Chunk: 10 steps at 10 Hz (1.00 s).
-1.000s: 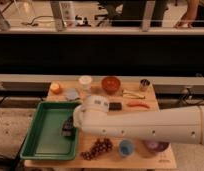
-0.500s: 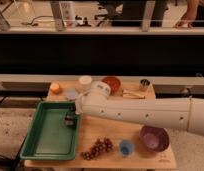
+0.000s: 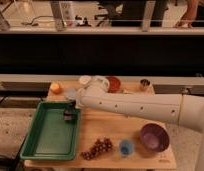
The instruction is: Wipe tray with brush
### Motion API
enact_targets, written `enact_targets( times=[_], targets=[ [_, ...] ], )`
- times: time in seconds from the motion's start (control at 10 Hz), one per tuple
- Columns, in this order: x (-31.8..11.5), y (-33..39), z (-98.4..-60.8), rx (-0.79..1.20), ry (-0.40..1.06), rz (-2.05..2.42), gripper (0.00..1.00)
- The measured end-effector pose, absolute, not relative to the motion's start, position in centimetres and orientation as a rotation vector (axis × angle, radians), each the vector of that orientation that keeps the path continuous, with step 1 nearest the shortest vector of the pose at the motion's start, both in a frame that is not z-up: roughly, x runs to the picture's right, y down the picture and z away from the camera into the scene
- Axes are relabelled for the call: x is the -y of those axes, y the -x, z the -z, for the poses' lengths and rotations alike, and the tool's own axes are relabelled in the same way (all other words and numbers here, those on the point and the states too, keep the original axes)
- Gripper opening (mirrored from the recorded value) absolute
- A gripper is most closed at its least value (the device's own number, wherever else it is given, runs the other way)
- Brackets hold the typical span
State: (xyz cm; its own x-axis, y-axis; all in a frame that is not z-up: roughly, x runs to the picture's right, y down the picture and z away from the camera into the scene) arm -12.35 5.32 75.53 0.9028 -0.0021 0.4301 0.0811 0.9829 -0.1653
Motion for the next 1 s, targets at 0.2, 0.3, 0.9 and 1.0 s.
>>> enact_targets(
  times=[0.2, 0.3, 0.9, 1.0],
  targets=[
    [-4.9, 13.2, -75.8, 0.455, 0.18, 0.051, 0.0],
    [-4.8, 13.9, -76.0, 0.463, 0.18, 0.057, 0.0],
    [-4.2, 18.9, -76.2, 0.525, 0.177, 0.098, 0.0],
    [-4.1, 19.8, -76.2, 0.536, 0.177, 0.107, 0.0]
  ],
)
